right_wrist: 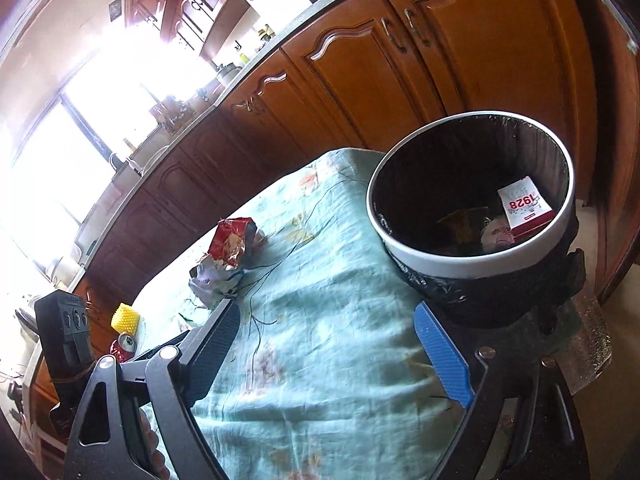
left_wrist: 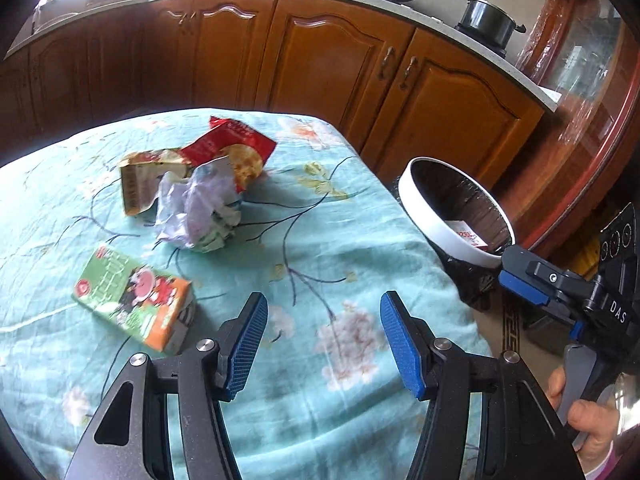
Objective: Collect trash
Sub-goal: 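Move both open tools back over the remaining trash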
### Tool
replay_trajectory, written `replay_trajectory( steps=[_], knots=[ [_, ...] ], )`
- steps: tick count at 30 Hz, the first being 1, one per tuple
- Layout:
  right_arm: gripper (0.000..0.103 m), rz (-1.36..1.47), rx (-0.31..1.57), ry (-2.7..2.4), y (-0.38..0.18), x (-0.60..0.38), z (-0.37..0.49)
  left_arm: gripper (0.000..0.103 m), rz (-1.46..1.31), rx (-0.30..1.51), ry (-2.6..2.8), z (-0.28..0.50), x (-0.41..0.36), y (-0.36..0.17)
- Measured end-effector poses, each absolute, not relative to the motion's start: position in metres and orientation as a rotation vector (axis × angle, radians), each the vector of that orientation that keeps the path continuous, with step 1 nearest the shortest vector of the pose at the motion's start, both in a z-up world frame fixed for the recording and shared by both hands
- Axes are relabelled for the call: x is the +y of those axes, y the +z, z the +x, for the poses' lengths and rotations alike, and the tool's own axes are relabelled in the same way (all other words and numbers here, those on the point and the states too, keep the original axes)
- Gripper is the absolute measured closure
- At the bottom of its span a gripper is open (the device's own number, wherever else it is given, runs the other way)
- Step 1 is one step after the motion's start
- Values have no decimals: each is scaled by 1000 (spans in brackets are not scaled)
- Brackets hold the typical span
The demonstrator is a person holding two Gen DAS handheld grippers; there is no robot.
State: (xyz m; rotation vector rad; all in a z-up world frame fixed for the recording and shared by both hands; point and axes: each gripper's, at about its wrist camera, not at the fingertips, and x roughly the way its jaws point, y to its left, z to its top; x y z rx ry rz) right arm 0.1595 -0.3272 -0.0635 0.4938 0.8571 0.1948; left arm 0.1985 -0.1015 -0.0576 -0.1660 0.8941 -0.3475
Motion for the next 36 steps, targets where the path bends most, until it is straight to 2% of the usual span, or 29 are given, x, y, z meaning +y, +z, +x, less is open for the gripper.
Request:
replay_trajectory(
  steps=[6,9,14,21,32,36],
  knots=[
    [12,473,862,269,-66,-301,160,45,-200,890,-231,171,-56,-56],
    [12,450,854,288,-67,-287,163,41,-237,886,-187,164,-37,-54],
    [12,395,840,341,-66,-259,167,36,-285,915,-153,174,-22,-65],
    [11,399,890,374,-72,-242,178,36,-261,945,-117,205,-17,-82],
    [11,375,990,427,-88,-219,196,35,-255,917,-15,201,55,-67],
    [11,349,995,460,-91,-198,209,24,-347,915,-37,198,59,-58]
  ],
)
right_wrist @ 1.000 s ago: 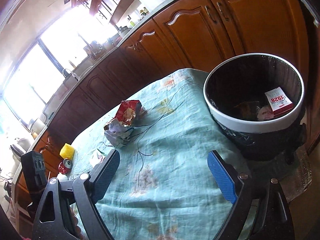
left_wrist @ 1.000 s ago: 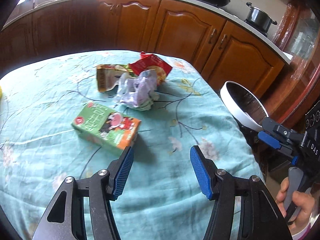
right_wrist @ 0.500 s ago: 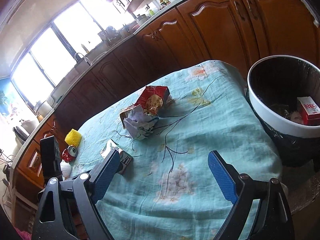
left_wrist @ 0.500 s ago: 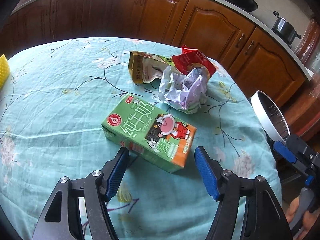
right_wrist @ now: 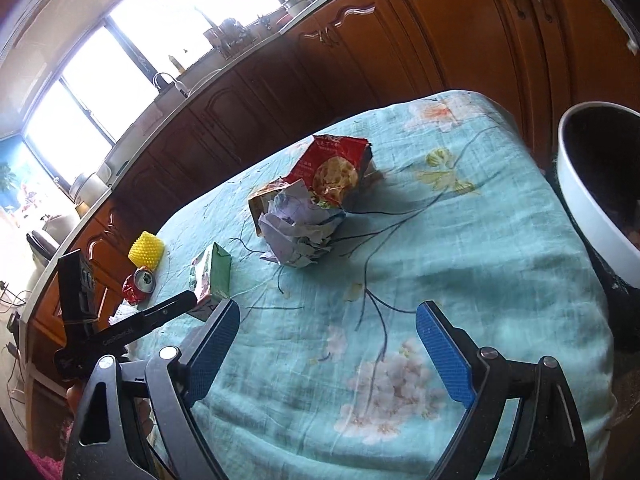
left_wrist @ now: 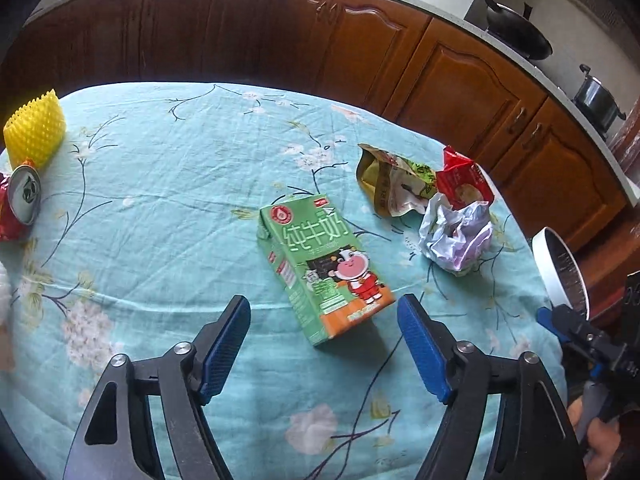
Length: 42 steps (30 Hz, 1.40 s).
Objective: Collect trash
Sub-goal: 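Move both open tools back over the remaining trash, then grasp the green milk carton with the left tool while the right tool grasps crumpled paper, then carry the green carton and crumpled paper into the bin and release both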
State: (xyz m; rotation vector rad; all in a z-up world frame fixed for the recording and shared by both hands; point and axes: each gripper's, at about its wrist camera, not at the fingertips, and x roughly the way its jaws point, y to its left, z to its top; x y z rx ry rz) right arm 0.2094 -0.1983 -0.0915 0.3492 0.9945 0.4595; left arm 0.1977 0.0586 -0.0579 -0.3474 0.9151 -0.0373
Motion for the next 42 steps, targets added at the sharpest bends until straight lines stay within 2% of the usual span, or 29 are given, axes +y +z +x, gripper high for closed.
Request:
replay_trajectory(
  steps=[2,10,13,15,17,18,22,26,42],
  knots=[
    [12,342,998,479,-93,-187,220,21,-348,907,-14,204,53,-55],
    [16,328,1030,492,-108,-149,274,21,-291,965,106,245,38,-77],
    [29,318,1067,482,-120,-141,287,25,-276,972,115,250,40,-87],
    [59,320,1090,474,-129,-141,291,39,-268,948,93,246,41,-86],
    [62,338,1087,472,-133,-144,289,47,-269,934,68,243,44,-84],
    [72,338,1075,472,-130,-146,286,49,-264,926,48,240,44,-82],
    [89,315,1033,475,-116,-156,269,54,-251,899,-18,228,36,-73],
    [91,323,1004,471,-104,-176,250,57,-213,872,-91,218,15,-60],
    [91,418,881,288,-66,-295,199,57,-127,845,-331,208,-69,-39]
  ],
)
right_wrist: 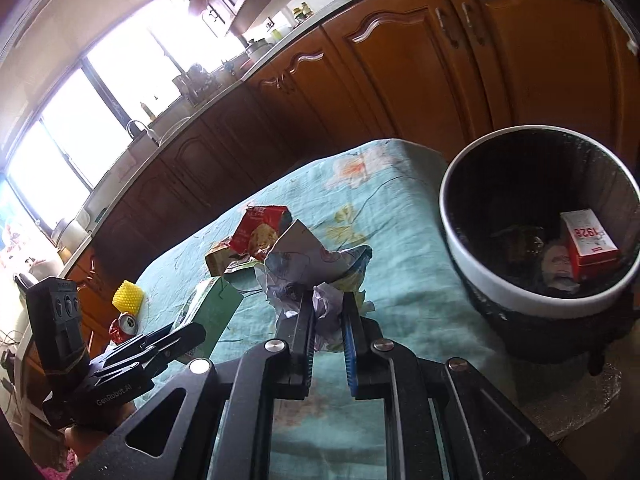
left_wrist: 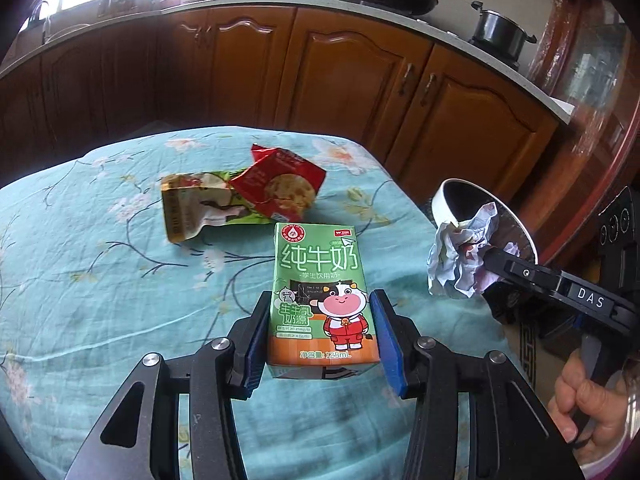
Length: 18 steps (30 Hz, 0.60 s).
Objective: Collect trash
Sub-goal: 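Carry the green carton and crumpled paper into the bin and release both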
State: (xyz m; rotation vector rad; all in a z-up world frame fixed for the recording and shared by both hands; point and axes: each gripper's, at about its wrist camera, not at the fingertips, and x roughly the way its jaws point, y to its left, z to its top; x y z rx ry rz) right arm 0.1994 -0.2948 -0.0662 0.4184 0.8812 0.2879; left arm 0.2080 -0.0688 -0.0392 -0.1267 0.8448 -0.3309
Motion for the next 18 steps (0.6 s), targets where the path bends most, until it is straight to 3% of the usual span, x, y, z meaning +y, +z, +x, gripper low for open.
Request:
replay_trajectory(
  steps=[18],
  knots=[
    [91,469,791,107,-46,-392,170,57,-33,829,-513,229,-157,-19]
  ],
)
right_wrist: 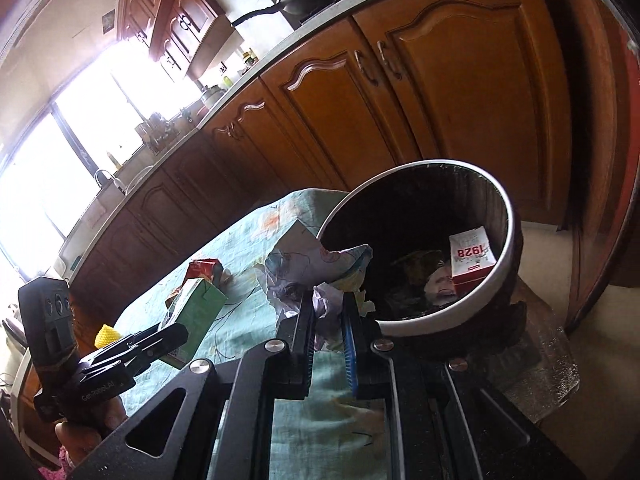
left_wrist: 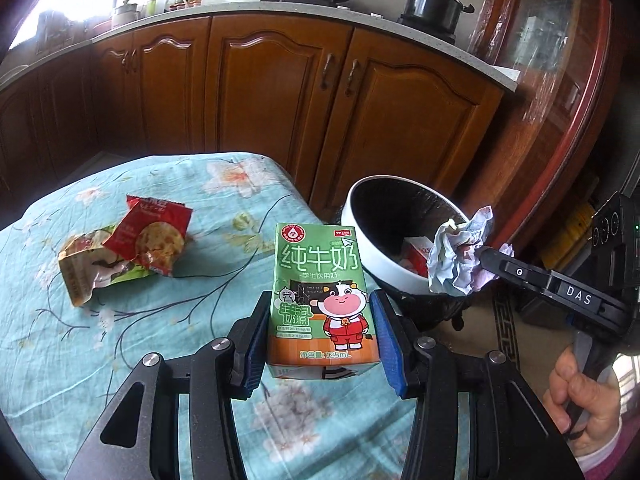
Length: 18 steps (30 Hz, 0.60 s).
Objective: Collect trash
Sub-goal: 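Carry the green carton and crumpled paper into the bin and release both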
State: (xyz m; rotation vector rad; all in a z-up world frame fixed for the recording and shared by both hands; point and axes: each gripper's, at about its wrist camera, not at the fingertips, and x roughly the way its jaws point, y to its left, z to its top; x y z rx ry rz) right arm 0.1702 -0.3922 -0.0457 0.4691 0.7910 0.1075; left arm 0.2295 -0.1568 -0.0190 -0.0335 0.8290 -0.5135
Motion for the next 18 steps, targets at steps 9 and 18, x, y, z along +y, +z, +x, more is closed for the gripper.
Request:
replay_trajectory(
  steps=[9,18],
  knots=[
    [91,473,773,53,-43,-422,173,57,3,834,-574,255,-198,-20],
    [91,452,764,26,-40,-438,191,57,56,816,-613,282,-241,-17]
  ],
)
